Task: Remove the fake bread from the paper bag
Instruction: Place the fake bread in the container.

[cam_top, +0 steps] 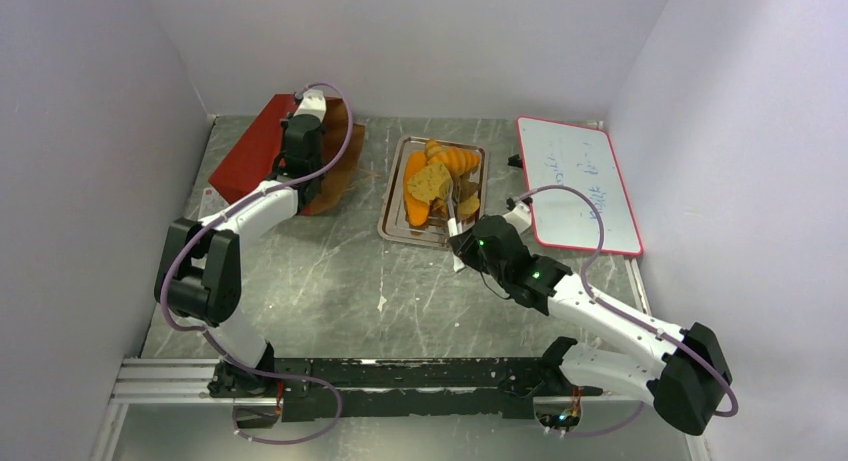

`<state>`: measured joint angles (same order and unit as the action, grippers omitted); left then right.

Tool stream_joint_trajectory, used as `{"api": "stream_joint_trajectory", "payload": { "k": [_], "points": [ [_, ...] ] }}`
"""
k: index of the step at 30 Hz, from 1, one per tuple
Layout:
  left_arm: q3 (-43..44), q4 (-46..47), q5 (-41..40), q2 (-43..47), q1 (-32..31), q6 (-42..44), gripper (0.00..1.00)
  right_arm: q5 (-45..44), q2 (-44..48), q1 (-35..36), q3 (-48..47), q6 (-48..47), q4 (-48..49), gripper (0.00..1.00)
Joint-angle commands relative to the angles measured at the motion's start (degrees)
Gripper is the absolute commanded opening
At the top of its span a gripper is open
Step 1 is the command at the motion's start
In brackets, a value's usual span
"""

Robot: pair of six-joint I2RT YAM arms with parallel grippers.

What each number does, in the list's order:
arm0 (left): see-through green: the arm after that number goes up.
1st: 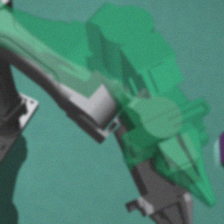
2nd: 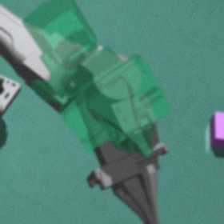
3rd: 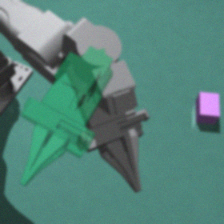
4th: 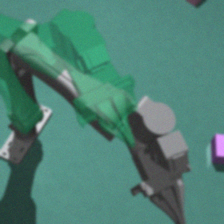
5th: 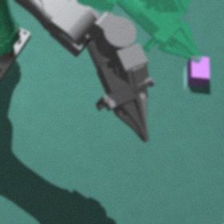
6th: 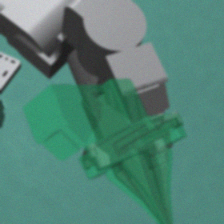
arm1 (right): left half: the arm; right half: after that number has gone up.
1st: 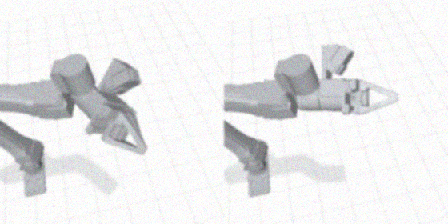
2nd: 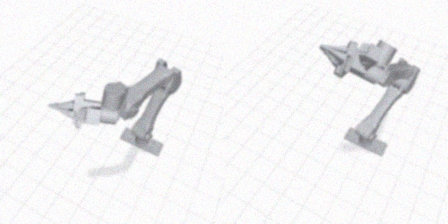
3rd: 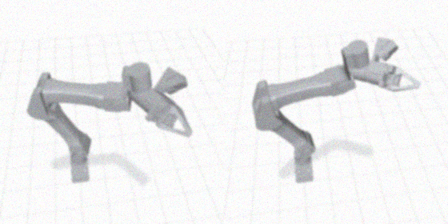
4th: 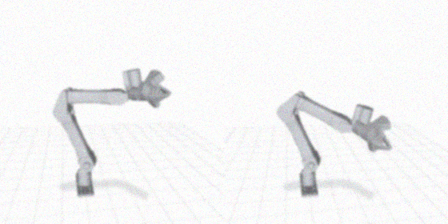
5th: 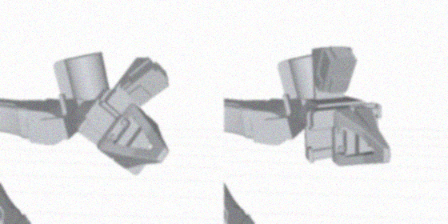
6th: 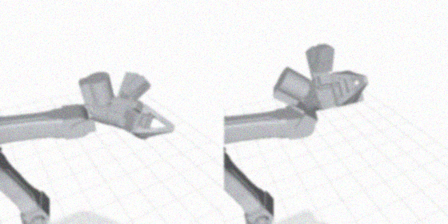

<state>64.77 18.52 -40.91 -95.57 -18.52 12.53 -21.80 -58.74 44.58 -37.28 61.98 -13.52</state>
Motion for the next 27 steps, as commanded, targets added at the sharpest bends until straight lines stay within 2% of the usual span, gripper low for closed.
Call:
{"api": "stream_joint_trajectory", "payload": {
  "k": [1, 4, 11, 27],
  "points": [
    [1.78, 0.08, 1.48, 1.59, 0.42, -1.55, 0.07, -1.22, 1.16, -0.46, -0.25, 1.73, 0.01, 0.24],
    [2.01, -0.21, 1.50, 1.60, 0.42, -1.55, 0.07, -0.89, 1.58, -0.44, -0.24, 1.89, -0.12, 0.29],
    [2.32, -0.75, 1.55, 1.70, 0.42, -1.73, 0.07, -1.46, 2.32, -0.47, -1.49, 1.45, -1.67, 0.33],
    [3.16, -1.82, 1.92, 1.61, 0.42, -1.64, 0.07, -1.99, 4.41, -0.46, -2.92, 1.21, -4.09, 0.35]
  ]
}}
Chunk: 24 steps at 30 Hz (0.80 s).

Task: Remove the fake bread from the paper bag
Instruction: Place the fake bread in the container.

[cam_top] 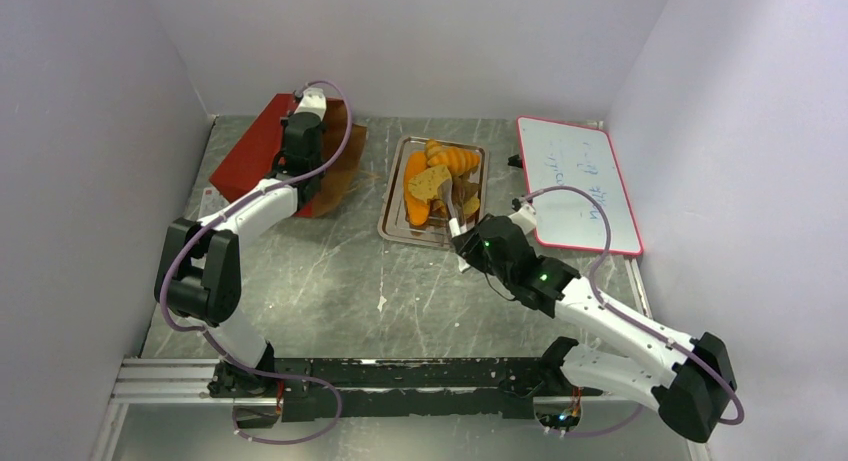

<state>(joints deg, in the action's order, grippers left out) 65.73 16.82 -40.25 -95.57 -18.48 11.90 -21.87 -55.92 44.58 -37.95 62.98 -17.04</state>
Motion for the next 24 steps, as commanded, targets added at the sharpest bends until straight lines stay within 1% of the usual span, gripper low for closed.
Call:
{"api": "stream_joint_trajectory", "payload": {
  "k": [1, 13, 17, 19, 24],
  "points": [
    [2.27, -0.20, 1.31, 1.61, 0.37, -1.00, 0.07, -1.95, 1.88, -0.46, -2.37, 0.06, -0.60, 0.35],
    [2.91, -0.76, 1.48, 0.79, 0.37, -0.58, 0.07, -2.49, 4.05, -0.45, -3.98, -1.28, -1.61, 0.33],
    [2.82, -0.41, 1.76, 1.02, 0.37, -0.32, 0.07, -1.60, 4.58, -0.32, -5.60, -3.99, -0.91, 0.32],
    [2.57, -0.03, 2.29, 1.17, 0.37, -0.04, 0.07, -0.60, 3.88, -0.24, -7.29, -5.91, -0.49, 0.31],
    [-0.27, 3.33, 6.72, 2.71, 0.37, 1.37, 0.07, 2.84, -0.03, 0.49, -10.81, -9.61, 2.70, 0.28]
  ]
}}
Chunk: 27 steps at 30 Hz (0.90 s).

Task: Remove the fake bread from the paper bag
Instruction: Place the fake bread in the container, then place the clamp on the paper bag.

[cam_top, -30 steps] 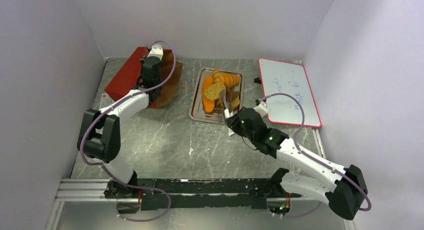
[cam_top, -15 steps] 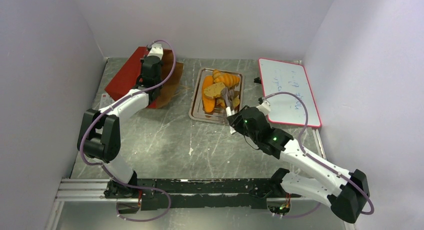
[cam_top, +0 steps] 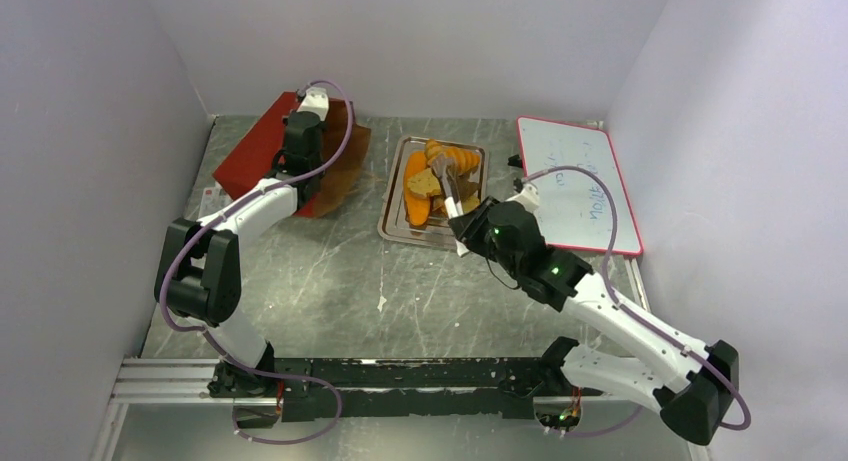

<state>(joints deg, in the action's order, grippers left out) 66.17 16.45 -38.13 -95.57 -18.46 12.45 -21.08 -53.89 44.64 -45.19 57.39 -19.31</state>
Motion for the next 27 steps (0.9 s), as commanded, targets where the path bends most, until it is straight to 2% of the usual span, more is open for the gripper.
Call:
{"api": "stream_joint_trajectory", "payload": {
  "k": [1, 7, 16, 27],
  "points": [
    [-1.30, 4.31, 5.31, 3.11, 0.35, 1.02, 0.07, 2.89, -2.91, 0.56, -4.04, -4.48, 5.94, 0.27],
    [-5.88, 8.38, 9.45, 5.73, 0.35, 2.66, 0.07, 8.50, -10.72, 2.05, -6.28, -5.83, 12.87, 0.25],
    [-10.09, 10.82, 12.85, 9.36, 0.35, 4.18, 0.07, 9.14, -27.29, 9.55, -15.85, -8.08, 19.51, 0.24],
    [-16.07, 14.65, 15.91, 14.19, 0.35, 5.58, 0.07, 12.82, -51.36, 10.10, -28.87, -9.44, 27.40, 0.24]
  ]
}}
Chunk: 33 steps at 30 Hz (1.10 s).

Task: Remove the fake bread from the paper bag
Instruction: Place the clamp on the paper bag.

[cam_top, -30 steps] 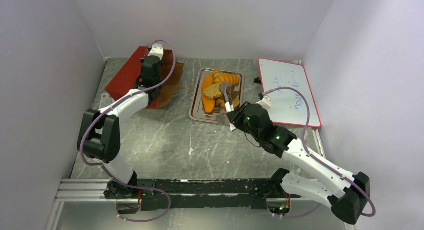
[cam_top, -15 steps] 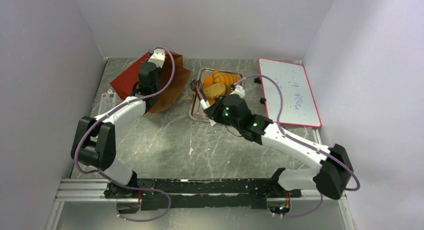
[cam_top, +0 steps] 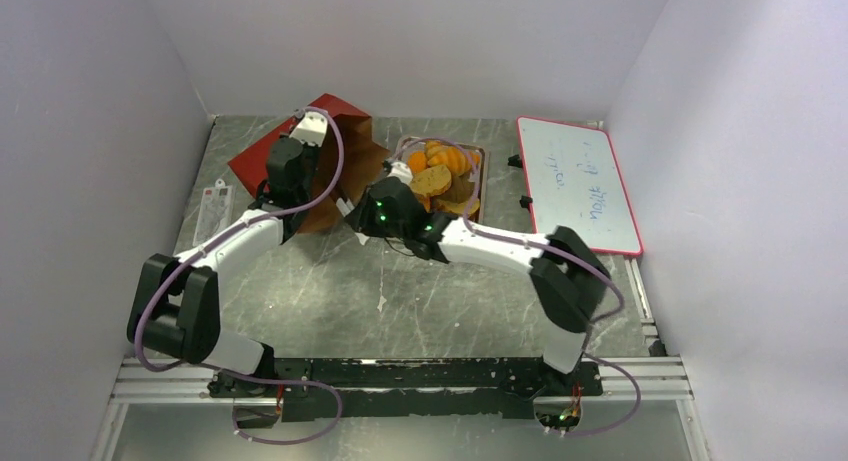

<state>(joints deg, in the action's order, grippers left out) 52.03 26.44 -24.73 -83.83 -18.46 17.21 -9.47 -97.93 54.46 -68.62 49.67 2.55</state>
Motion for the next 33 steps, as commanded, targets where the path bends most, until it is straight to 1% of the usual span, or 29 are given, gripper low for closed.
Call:
{"api": "stream_joint_trajectory", "payload": {
  "k": [1, 4, 5, 7, 9, 11, 12, 13, 18, 19, 20, 21, 22, 23, 24, 30, 33],
  "points": [
    [-2.42, 4.92, 2.42, 2.84, 0.40, 1.01, 0.07, 0.77, -9.63, 0.42, -7.01, -2.43, 6.32, 0.25],
    [-3.38, 4.90, 1.81, 3.55, 0.59, 0.96, 0.07, 0.29, -16.53, 0.64, -12.63, -3.57, 6.42, 0.28],
    [-3.63, 4.61, 1.99, 3.73, 0.69, 0.65, 0.07, 0.05, -19.98, 0.72, -14.53, -3.99, 5.88, 0.31],
    [-3.58, 3.47, 2.00, 3.88, 0.87, -0.13, 0.07, -0.30, -24.02, 0.87, -18.16, -4.65, 4.28, 0.41],
    [-1.92, -1.00, 4.44, 4.00, 1.48, -2.68, 0.07, 0.30, -27.11, 0.91, -21.21, -5.24, 2.09, 0.44],
    [-1.24, -3.27, 6.20, 4.51, 1.67, -3.92, 0.07, 0.11, -27.65, 1.19, -21.45, -5.56, 1.65, 0.49],
    [-1.03, -4.37, 7.06, 5.03, 1.67, -4.51, 0.09, -0.28, -27.36, 1.44, -20.91, -5.92, 1.91, 0.55],
    [-0.93, -5.08, 7.96, 5.18, 1.73, -5.06, 0.12, -0.74, -27.06, 1.63, -20.56, -6.31, 1.75, 0.58],
    [0.04, -8.52, 9.18, 6.01, 1.67, -8.37, 0.27, -2.33, -24.29, 2.05, -17.56, -7.64, 1.45, 0.61],
    [0.13, -9.19, 9.32, 6.51, 1.67, -9.30, 0.30, -2.97, -23.48, 2.29, -16.86, -8.35, 1.38, 0.64],
    [0.15, -9.72, 9.55, 7.08, 1.67, -10.17, 0.34, -3.76, -22.58, 2.65, -16.35, -9.10, 1.28, 0.69],
    [0.24, -10.25, 9.94, 7.66, 1.67, -10.89, 0.36, -4.49, -21.61, 3.12, -15.98, -9.94, 1.01, 0.71],
    [0.54, -11.12, 10.10, 8.29, 1.63, -11.72, 0.49, -5.45, -20.69, 3.64, -15.68, -10.84, 0.42, 0.72],
    [0.73, -12.06, 10.41, 8.87, 1.59, -12.37, 0.57, -6.65, -19.07, 4.45, -15.22, -11.75, 0.10, 0.72],
    [0.87, -12.77, 10.63, 9.53, 1.51, -12.83, 0.62, -8.04, -18.38, 5.00, -14.48, -12.63, 0.01, 0.72],
    [1.09, -16.20, 8.86, 14.44, 0.94, -15.10, 0.65, -14.66, -8.84, 7.58, -9.59, -16.15, -2.07, 0.72],
    [1.99, -19.34, 8.24, 17.17, 0.41, -16.16, 0.72, -18.04, -3.69, 8.65, -6.20, -16.66, -3.22, 0.72]
  ]
}}
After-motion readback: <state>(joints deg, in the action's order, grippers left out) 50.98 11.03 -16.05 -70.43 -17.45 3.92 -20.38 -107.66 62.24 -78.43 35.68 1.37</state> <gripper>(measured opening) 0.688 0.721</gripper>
